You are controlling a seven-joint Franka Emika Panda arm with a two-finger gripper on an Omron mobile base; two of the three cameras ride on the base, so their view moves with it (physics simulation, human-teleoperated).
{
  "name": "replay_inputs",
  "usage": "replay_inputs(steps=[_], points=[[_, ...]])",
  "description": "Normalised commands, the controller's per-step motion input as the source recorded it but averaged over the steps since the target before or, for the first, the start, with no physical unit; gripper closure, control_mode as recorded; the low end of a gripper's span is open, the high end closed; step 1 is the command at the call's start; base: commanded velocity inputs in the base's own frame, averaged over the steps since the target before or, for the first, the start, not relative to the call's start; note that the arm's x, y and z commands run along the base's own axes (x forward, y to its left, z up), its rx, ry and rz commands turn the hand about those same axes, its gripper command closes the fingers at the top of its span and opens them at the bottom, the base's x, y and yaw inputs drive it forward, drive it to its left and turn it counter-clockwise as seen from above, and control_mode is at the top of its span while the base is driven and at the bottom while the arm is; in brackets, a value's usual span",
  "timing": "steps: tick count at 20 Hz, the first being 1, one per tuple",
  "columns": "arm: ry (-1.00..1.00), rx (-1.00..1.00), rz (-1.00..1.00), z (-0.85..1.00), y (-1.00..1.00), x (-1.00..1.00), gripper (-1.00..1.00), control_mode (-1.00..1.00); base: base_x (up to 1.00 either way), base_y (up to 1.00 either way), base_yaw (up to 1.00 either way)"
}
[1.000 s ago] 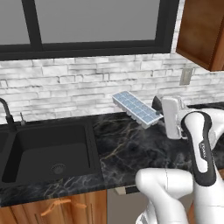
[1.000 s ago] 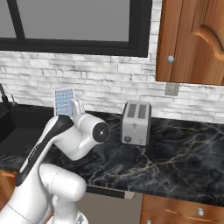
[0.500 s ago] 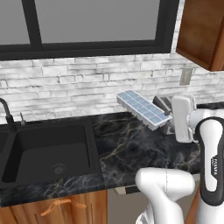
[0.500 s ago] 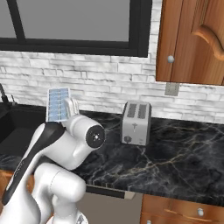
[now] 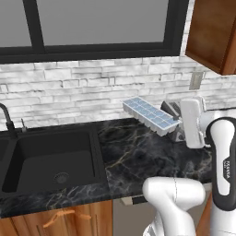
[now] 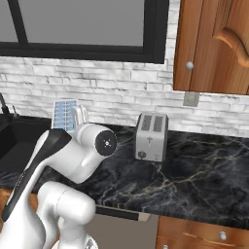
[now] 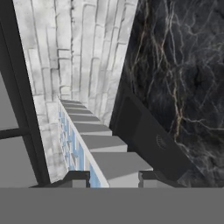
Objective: The ice cube tray has been filled with water. Take the tray and place it in the freezer to make ice. Close the freezer door after placing the tray.
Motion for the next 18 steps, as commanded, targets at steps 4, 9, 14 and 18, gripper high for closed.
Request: replay_inputs(steps=[4, 9, 14, 18], points=[[0.00, 0.00, 0.00, 0.00, 0.00, 0.00, 1.00, -1.00, 0.00, 0.00, 0.00], [0.00, 0.00, 0.00, 0.00, 0.00, -0.01, 1.00, -1.00, 0.00, 0.00, 0.00], [0.00, 0.00, 0.00, 0.00, 0.00, 0.00, 1.00, 1.00, -0.41, 0.00, 0.00], [0.00, 0.00, 0.00, 0.00, 0.00, 0.00, 1.00, 1.00, -0.59, 0.00, 0.00]])
